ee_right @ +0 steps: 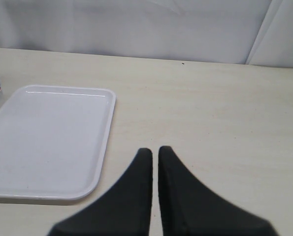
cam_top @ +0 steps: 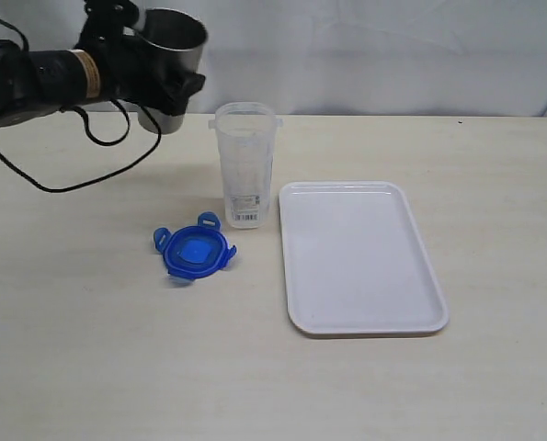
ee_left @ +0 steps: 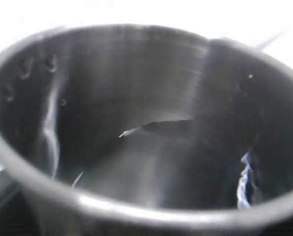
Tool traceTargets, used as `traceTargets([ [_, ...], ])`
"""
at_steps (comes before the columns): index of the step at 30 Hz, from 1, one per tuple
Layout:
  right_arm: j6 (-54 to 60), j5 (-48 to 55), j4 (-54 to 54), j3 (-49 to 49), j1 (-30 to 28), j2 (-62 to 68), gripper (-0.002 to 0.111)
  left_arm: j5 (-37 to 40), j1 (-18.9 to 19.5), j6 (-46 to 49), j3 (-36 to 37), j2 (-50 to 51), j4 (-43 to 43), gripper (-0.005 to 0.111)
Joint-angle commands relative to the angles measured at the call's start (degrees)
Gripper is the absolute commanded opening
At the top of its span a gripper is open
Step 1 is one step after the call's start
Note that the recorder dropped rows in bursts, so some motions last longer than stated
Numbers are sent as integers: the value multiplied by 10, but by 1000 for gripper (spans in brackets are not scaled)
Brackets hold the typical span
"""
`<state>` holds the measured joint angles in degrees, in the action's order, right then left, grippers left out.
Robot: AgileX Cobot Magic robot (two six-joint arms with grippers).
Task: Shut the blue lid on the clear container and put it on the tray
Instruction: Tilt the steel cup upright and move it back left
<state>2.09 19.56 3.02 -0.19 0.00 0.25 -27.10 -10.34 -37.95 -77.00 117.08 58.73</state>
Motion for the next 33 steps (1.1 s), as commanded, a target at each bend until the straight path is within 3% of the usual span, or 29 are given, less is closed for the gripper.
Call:
traceTargets([
  [1, 0, 1, 4, 2, -4, -2, 4, -66, 67, -56, -10, -1, -60, 0],
  [7, 0, 1, 4, 2, -4, -2, 4, -162, 155, -33, -10, 70, -85, 0],
  [13, 0, 1, 4, 2, -4, -2, 4, -272, 162, 35, -35, 170, -139, 0],
  [22, 0, 1, 4, 2, -4, -2, 4, -222, 162, 82, -71, 214, -114, 0],
  [33, 0, 1, 4, 2, -4, -2, 4, -210, 162, 46, -71, 214, -111, 0],
])
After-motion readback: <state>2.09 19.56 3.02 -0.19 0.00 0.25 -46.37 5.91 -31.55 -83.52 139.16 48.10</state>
